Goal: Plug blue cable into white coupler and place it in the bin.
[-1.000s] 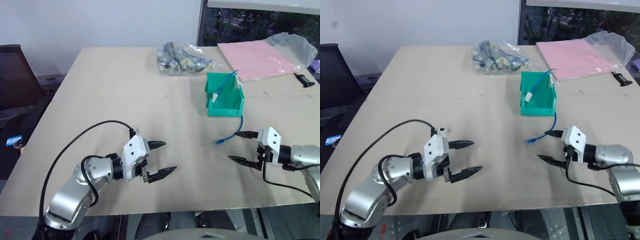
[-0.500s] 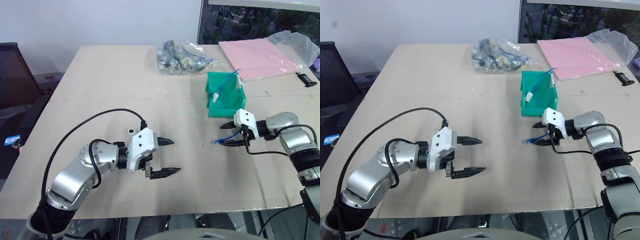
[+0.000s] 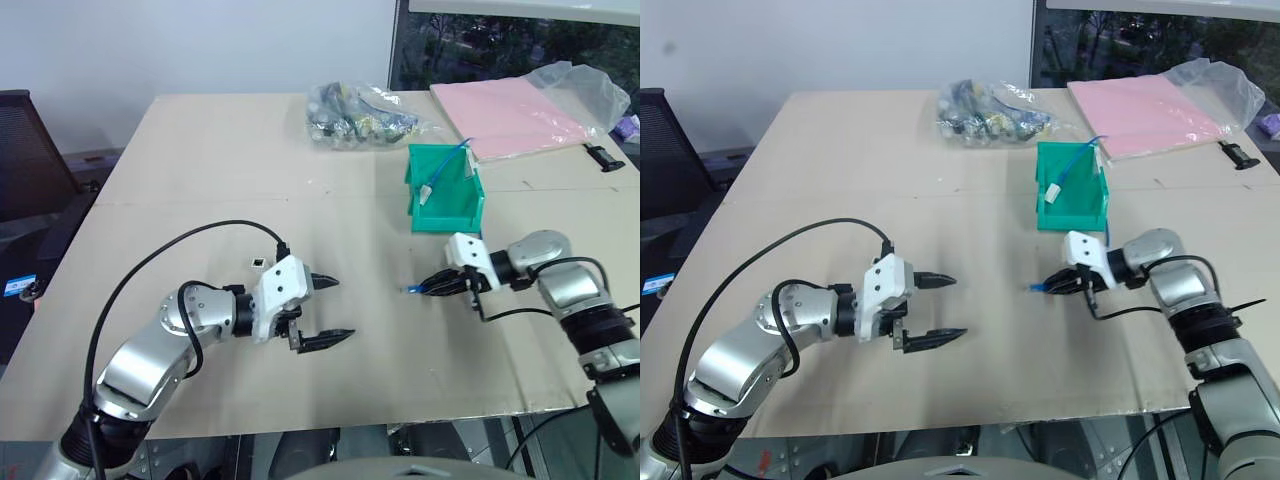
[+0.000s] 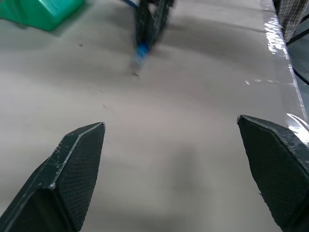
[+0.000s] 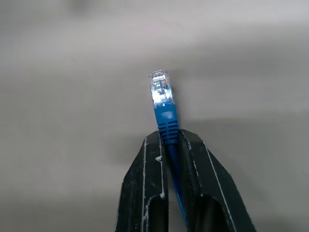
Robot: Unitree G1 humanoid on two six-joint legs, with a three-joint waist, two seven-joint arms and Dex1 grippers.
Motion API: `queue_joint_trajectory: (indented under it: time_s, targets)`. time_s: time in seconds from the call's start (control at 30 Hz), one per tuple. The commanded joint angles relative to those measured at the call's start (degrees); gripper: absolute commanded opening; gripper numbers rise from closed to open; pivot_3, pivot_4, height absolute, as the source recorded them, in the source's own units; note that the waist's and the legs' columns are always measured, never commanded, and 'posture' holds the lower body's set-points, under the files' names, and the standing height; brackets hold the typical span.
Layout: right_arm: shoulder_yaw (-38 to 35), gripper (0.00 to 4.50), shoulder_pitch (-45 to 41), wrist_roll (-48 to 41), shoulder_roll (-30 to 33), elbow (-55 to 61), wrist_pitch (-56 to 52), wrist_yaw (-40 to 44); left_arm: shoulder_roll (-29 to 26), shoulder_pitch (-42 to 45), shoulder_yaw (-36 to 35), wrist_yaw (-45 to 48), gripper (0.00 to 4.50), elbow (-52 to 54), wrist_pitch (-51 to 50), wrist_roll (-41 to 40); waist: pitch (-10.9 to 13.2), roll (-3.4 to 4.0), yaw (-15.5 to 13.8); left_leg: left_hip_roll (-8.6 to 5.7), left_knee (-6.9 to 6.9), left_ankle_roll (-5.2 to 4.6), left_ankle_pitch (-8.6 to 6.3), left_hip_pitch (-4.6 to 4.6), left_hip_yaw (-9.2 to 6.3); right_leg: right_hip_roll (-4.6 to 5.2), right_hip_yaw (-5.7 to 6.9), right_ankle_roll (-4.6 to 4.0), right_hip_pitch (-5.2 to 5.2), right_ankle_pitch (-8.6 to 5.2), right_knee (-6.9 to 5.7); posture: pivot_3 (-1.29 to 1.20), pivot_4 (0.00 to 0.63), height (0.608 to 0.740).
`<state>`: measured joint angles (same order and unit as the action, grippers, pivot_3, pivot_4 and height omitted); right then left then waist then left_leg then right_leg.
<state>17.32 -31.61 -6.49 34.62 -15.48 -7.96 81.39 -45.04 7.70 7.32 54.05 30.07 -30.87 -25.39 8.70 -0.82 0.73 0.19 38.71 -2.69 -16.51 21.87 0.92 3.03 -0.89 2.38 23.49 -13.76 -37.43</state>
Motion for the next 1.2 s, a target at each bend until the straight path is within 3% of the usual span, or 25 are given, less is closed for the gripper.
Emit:
queue_joint_trajectory:
  time_s: [0.03, 0.17, 0.2, 0.33, 0.4, 0.43, 0.47, 0.53, 0.77, 1.03, 1.07, 1.2]
  targets:
    - [2.8, 0.11, 0.9, 0.5, -4.1, 6.0, -5.2, -3.9, 0.3, 3.2, 1.3, 1.2, 4.5, -1.9, 2.2, 2.0, 0.0, 0.0, 0.2, 0.0, 0.0, 0.0, 0.0, 0.01, -0.01, -0.01, 0.0, 0.0, 0.03, 0.0, -0.03, 0.0, 0.15, 0.74]
    - [4.1, 0.11, -0.2, 2.9, -7.3, 6.9, -8.6, -8.8, 0.7, 6.6, 3.6, 2.7, 4.5, -4.9, 3.6, 4.2, 0.0, 0.0, 0.2, -0.01, 0.01, 0.07, 0.04, -0.07, 0.04, -0.06, -0.02, 0.0, 0.06, 0.0, -0.24, 0.0, 0.15, 0.74]
    - [4.1, 0.39, -0.7, 2.4, -6.7, 6.5, -8.8, -7.3, 0.7, 7.9, 4.6, 3.5, 4.5, -5.9, 4.0, 5.1, 0.0, 0.0, 0.2, -0.01, 0.01, 0.08, 0.05, -0.09, 0.05, -0.1, 0.01, 0.0, 0.06, 0.0, -0.25, 0.0, 0.15, 0.74]
    - [2.2, 1.9, -0.8, 0.5, -4.8, 6.4, -10.3, -6.4, 1.0, 12.5, 8.3, 6.8, 4.5, -10.6, 5.6, 8.0, 0.0, -0.01, 0.1, -0.03, 0.12, 0.1, 0.07, -0.1, 0.07, -0.37, 0.1, -0.01, 0.05, 0.0, -0.3, 0.0, 0.15, 0.74]
    - [0.2, 3.13, 0.4, -0.7, -4.0, 8.3, -10.9, -8.1, 2.1, 14.7, 9.8, 7.6, 4.5, -13.7, 6.0, 9.3, 0.0, -0.01, 0.1, -0.03, 0.23, 0.1, 0.07, -0.09, 0.11, -0.37, 0.06, 0.0, 0.05, 0.0, -0.36, 0.0, 0.15, 0.74]
    - [-1.5, 3.4, 1.5, -1.5, -3.9, 9.8, -10.8, -9.9, 3.1, 16.0, 10.3, 7.6, 4.5, -15.5, 5.8, 9.6, 0.0, -0.01, 0.0, -0.03, 0.27, 0.1, 0.07, -0.07, 0.11, -0.37, 0.06, 0.0, 0.05, 0.0, -0.37, 0.0, 0.15, 0.74]
    - [-3.3, 3.94, 3.0, -3.0, -3.7, 11.9, -12.1, -11.3, 4.1, 16.9, 10.9, 7.3, 4.5, -17.0, 5.8, 10.2, 0.0, -0.02, -0.2, -0.03, 0.29, 0.1, 0.07, -0.05, 0.12, -0.37, 0.07, 0.0, 0.05, 0.0, -0.37, 0.0, 0.15, 0.74]
    - [-6.5, 4.31, 7.0, -6.3, -2.8, 17.5, -14.9, -12.4, 4.8, 18.1, 12.6, 7.7, 4.5, -19.5, 7.6, 12.5, 0.0, -0.04, -0.5, -0.04, 0.39, 0.09, 0.06, 0.06, 0.07, -0.36, 0.13, 0.01, 0.07, 0.0, -0.37, 0.0, 0.15, 0.74]
    - [-20.6, 4.31, 30.8, -18.8, -3.8, 38.8, -20.6, -21.8, 9.4, 21.4, 17.2, 10.5, 4.5, -29.2, 14.4, 17.9, 0.0, -0.05, -1.5, -0.05, 0.38, 0.03, 0.02, 0.34, -0.07, -0.33, 0.12, 0.08, 0.18, -0.04, -0.17, 0.0, 0.15, 0.74]
    - [-24.0, 4.31, 46.6, -21.3, -6.2, 46.9, -17.6, -29.1, 13.5, 23.0, 18.7, 11.3, 4.5, -34.4, 16.3, 21.0, 0.0, -0.05, -1.7, -0.08, 0.54, 0.01, 0.02, 0.08, 0.06, -0.34, 0.11, 0.09, -0.05, -0.03, -0.26, 0.0, 0.15, 0.74]
    - [-24.1, 4.5, 47.9, -21.2, -6.6, 47.2, -16.1, -29.2, 13.8, 23.0, 18.7, 11.4, 3.98, -34.7, 16.2, 21.1, 0.0, -0.05, -1.7, -0.08, 0.56, 0.0, 0.03, 0.06, 0.07, -0.33, 0.1, 0.12, -0.09, -0.01, -0.26, 0.0, 0.15, 0.74]
    - [-24.7, 4.5, 51.1, -22.8, -7.3, 47.3, -11.7, -28.5, 15.2, 22.7, 18.3, 11.4, 2.19, -35.6, 16.3, 21.5, 0.0, -0.09, -1.5, -0.09, 0.56, 0.0, 0.02, 0.04, 0.15, -0.34, 0.04, 0.16, -0.1, -0.01, -0.22, 0.0, 0.15, 0.74]
